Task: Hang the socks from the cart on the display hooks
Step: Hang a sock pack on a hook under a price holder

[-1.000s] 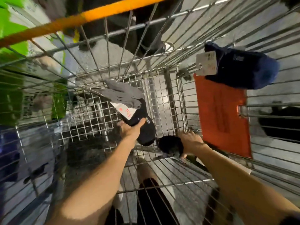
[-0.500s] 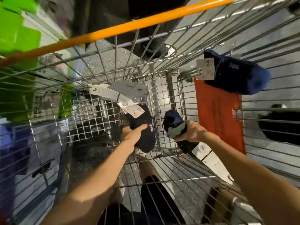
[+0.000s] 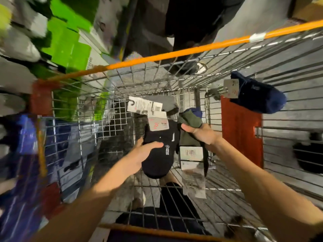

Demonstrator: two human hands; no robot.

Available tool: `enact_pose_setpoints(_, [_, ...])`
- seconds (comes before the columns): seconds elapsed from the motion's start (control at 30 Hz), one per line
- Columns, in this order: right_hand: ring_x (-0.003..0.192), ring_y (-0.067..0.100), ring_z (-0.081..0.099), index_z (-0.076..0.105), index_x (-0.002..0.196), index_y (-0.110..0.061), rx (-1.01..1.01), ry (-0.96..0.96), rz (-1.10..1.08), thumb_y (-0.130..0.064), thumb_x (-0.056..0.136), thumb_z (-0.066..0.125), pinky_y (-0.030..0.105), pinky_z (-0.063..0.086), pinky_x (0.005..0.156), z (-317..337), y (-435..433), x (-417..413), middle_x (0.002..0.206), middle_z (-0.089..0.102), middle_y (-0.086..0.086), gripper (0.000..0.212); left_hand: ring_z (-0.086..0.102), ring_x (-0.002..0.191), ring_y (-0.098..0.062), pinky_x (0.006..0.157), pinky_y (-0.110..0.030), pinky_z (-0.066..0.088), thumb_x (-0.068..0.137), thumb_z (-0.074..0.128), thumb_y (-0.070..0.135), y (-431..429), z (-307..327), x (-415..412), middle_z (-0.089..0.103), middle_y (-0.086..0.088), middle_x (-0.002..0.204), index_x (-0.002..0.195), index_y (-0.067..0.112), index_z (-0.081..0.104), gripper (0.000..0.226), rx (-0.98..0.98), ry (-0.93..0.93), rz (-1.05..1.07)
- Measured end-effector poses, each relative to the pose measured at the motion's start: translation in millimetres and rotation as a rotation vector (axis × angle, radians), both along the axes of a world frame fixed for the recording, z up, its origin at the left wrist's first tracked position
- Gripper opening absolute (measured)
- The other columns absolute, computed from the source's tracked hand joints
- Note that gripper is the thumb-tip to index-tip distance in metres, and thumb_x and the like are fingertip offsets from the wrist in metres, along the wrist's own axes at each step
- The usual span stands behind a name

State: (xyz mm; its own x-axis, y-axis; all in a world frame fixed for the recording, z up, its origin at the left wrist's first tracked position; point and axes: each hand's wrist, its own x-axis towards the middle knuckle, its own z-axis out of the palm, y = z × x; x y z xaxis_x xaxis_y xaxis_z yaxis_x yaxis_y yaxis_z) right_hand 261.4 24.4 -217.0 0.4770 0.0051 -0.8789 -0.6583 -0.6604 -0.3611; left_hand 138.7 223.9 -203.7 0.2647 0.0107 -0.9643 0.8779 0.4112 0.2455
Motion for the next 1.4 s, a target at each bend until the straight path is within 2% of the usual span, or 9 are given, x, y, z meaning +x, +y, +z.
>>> enact_pose_setpoints(0.13, [0.101, 0.017, 0.058, 0.052, 0.131, -0.011, 0.258, 0.079, -0.12, -0.029, 0.092, 0.071, 0.026, 0.049, 0.091, 17.5, 18.3, -11.1, 0.12, 0.059, 0.002, 0.046, 0.07, 0.096, -0.021, 0.078, -0.033, 0.055, 0.073, 0.085, 0.016, 7.2, 28.7, -4.6, 0.072, -0.004, 0.109, 0.123, 0.018, 0.063, 0.055, 0.055, -0.027, 0.144])
enact_pose_setpoints(0.27, [0.079, 0.002, 0.069, 0.065, 0.121, -0.006, 0.395, -0.021, -0.11, -0.012, 0.096, 0.064, 0.021, 0.057, 0.081, 45.9, 38.5, -19.2, 0.107, 0.071, 0.002, 0.026, 0.068, 0.105, -0.024, 0.097, -0.04, 0.052, 0.08, 0.08, 0.013, 22.2, 62.7, -20.3, 0.072, -0.007, 0.115, 0.118, 0.018, 0.069, 0.04, 0.134, -0.107, 0.253])
enact_pose_setpoints(0.53, [0.084, 0.012, 0.071, 0.072, 0.107, -0.011, 0.497, -0.126, -0.128, -0.025, 0.091, 0.071, 0.031, 0.056, 0.081, 126.1, 79.3, -44.0, 0.1, 0.075, 0.003, 0.021, 0.063, 0.116, -0.023, 0.104, -0.047, 0.048, 0.064, 0.089, 0.028, 39.4, 135.3, -62.9, 0.066, -0.004, 0.127, 0.12, 0.025, 0.059, 0.064, 0.177, -0.297, 0.533])
enact_pose_setpoints(0.7, [0.042, -0.014, 0.054, 0.059, 0.093, -0.018, 0.632, -0.141, -0.043, -0.029, 0.102, 0.053, 0.003, 0.037, 0.042, 204.6, 108.4, -93.1, 0.071, 0.065, -0.01, 0.016, 0.055, 0.126, -0.024, 0.112, -0.048, 0.04, 0.073, 0.084, 0.026, 41.1, 167.9, -110.5, 0.057, -0.005, 0.137, 0.126, 0.016, 0.046, 0.066, 0.218, -0.402, 0.568])
enact_pose_setpoints(0.83, [0.082, 0.009, 0.074, 0.065, 0.121, -0.009, 0.794, -0.094, -0.065, -0.029, 0.1, 0.056, 0.015, 0.056, 0.062, 249.2, 122.8, -145.8, 0.101, 0.076, 0.005, 0.03, 0.058, 0.123, -0.02, 0.112, -0.045, 0.041, 0.06, 0.088, 0.037, 46.1, 201.8, -163.0, 0.061, 0.0, 0.133, 0.138, 0.014, 0.047, 0.091, 0.371, -0.506, 0.55])
enact_pose_setpoints(0.93, [0.064, -0.001, 0.068, 0.066, 0.098, -0.017, 0.877, -0.181, 0.01, -0.011, 0.096, 0.062, 0.009, 0.049, 0.054, 277.4, 133.7, -184.4, 0.067, 0.073, -0.016, 0.007, 0.061, 0.12, -0.018, 0.11, -0.044, 0.044, 0.066, 0.088, 0.036, 46.4, 230.2, -204.0, 0.067, 0.001, 0.127, 0.132, 0.02, 0.058, 0.074, 0.483, -0.58, 0.538])
enact_pose_setpoints(1.13, [0.087, 0.015, 0.072, 0.065, 0.121, -0.006, 1.07, -0.217, 0.161, 0.0, 0.088, 0.068, 0.024, 0.058, 0.067, 335.1, 156.5, -269.6, 0.098, 0.076, 0.003, 0.033, 0.071, 0.098, -0.019, 0.094, -0.04, 0.056, 0.076, 0.084, 0.024, 45.9, 302.3, -287.0, 0.077, 0.003, 0.099, 0.1, 0.02, 0.069, 0.029, 0.677, -0.656, 0.575])
enact_pose_setpoints(1.3, [0.088, 0.01, 0.072, 0.068, 0.115, -0.01, 1.193, -0.325, 0.325, -0.003, 0.083, 0.072, 0.022, 0.055, 0.071, 397.1, 185.4, -327.2, 0.101, 0.076, 0.002, 0.033, 0.072, 0.095, -0.01, 0.083, -0.022, 0.057, 0.085, 0.074, 0.007, 50.6, 382.0, -361.6, 0.077, 0.007, 0.099, 0.102, 0.024, 0.071, 0.024, 0.837, -0.807, 0.544])
enact_pose_setpoints(1.4, [0.084, 0.006, 0.072, 0.069, 0.111, -0.013, 1.294, -0.331, 0.384, -0.001, 0.085, 0.07, 0.019, 0.056, 0.069, 447.7, 205.0, -352.3, 0.095, 0.078, -0.004, 0.029, 0.067, 0.111, -0.009, 0.1, -0.031, 0.05, 0.079, 0.081, 0.039, 59.4, 445.3, -390.2, 0.072, 0.008, 0.119, 0.12, 0.029, 0.066, 0.045, 0.922, -0.856, 0.533])
